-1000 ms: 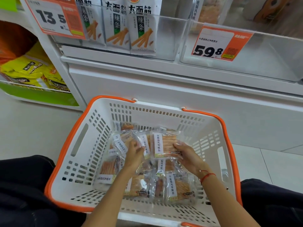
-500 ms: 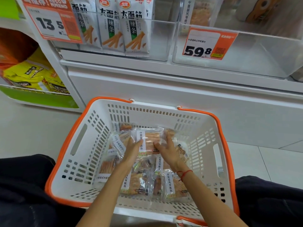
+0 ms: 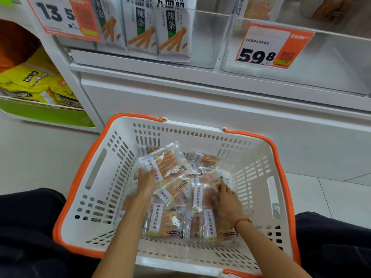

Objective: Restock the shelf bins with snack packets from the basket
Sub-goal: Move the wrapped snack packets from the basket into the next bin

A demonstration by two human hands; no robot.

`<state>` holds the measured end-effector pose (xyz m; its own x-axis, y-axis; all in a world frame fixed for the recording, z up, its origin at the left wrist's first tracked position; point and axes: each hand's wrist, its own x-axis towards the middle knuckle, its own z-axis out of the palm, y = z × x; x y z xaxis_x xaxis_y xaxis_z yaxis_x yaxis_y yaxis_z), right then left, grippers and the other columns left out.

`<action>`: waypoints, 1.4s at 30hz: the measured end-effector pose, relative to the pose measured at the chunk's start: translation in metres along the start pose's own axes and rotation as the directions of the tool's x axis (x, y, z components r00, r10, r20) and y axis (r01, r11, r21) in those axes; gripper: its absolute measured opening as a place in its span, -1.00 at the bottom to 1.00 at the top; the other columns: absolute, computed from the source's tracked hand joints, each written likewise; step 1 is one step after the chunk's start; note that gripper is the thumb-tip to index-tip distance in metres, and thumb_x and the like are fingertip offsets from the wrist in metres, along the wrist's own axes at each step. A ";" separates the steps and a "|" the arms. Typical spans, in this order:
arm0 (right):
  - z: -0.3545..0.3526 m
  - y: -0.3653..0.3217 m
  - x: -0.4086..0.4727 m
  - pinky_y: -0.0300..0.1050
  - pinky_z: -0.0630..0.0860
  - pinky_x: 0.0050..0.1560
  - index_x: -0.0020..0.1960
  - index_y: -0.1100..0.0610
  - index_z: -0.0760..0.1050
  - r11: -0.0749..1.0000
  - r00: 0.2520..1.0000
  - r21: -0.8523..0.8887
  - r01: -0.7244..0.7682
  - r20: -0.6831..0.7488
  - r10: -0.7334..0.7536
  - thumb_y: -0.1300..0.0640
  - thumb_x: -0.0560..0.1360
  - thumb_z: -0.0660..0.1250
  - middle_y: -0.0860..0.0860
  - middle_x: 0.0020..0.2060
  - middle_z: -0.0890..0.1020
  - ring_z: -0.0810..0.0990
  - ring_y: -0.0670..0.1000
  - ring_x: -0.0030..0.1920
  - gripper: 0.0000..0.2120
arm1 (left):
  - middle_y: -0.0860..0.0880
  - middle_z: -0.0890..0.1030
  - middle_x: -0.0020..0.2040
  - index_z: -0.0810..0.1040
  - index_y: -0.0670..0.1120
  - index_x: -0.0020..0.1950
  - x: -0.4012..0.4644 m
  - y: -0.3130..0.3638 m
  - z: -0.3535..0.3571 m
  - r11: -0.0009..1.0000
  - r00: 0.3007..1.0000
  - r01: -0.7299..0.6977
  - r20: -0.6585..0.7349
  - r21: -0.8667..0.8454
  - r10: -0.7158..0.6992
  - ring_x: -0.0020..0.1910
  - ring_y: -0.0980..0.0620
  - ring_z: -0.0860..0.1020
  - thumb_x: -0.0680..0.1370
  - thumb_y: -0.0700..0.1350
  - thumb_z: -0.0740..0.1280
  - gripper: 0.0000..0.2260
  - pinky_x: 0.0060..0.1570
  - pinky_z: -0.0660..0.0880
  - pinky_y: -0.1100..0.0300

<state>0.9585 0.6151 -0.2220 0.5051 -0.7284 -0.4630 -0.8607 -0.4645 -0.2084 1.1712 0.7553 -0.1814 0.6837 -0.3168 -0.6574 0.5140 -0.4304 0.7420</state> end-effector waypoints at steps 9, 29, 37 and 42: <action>-0.127 -0.002 0.004 0.04 0.52 0.18 -0.08 0.18 0.58 0.509 0.926 0.815 -0.277 0.368 -0.086 0.17 0.57 0.23 0.09 -0.14 0.67 0.61 0.01 -0.11 -0.83 | -0.26 0.49 0.19 0.31 -0.26 0.37 0.005 0.002 -0.009 1.000 0.995 0.008 -0.097 -0.020 -0.010 0.07 -0.15 0.50 0.62 -0.20 0.14 -0.68 0.10 0.51 -0.14; -0.073 -0.102 -0.017 -0.19 0.49 -0.21 0.11 0.14 0.58 0.718 0.922 0.612 0.331 -0.371 -0.109 0.10 0.47 0.42 -0.08 -0.29 0.60 0.52 -0.14 -0.30 -0.77 | -0.11 0.48 0.23 0.34 -0.17 0.34 -0.028 0.012 0.032 0.987 0.988 0.009 0.154 -0.158 0.016 0.18 -0.05 0.48 0.49 0.10 0.22 -0.48 0.16 0.43 0.04; -0.078 -0.070 0.003 -0.23 0.51 -0.14 0.07 0.14 0.54 0.767 0.953 0.592 0.246 -0.294 -0.079 0.01 0.53 0.33 -0.02 -0.12 0.59 0.56 -0.04 -0.13 -0.78 | -0.17 0.43 0.35 0.19 -0.17 0.48 -0.008 0.006 0.022 0.983 0.996 0.053 0.083 -0.175 -0.039 0.26 -0.19 0.44 0.57 -0.21 0.28 -0.49 0.24 0.40 -0.13; -0.042 -0.016 -0.001 -0.02 0.46 0.27 0.28 0.17 0.38 0.990 0.893 -0.109 0.090 0.449 -0.031 0.21 0.40 0.44 0.06 0.23 0.48 0.49 0.10 0.21 -0.52 | -0.24 0.54 0.05 0.44 -0.23 0.09 -0.002 0.003 0.006 0.935 0.981 0.186 0.109 -0.302 -0.160 0.01 -0.22 0.55 0.58 -0.24 0.23 -0.89 0.08 0.47 -0.31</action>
<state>0.9743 0.6017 -0.1820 0.4499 -0.4100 -0.7934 -0.7998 -0.5804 -0.1535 1.1680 0.7495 -0.1783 0.5322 -0.3340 -0.7779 0.7641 -0.2062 0.6113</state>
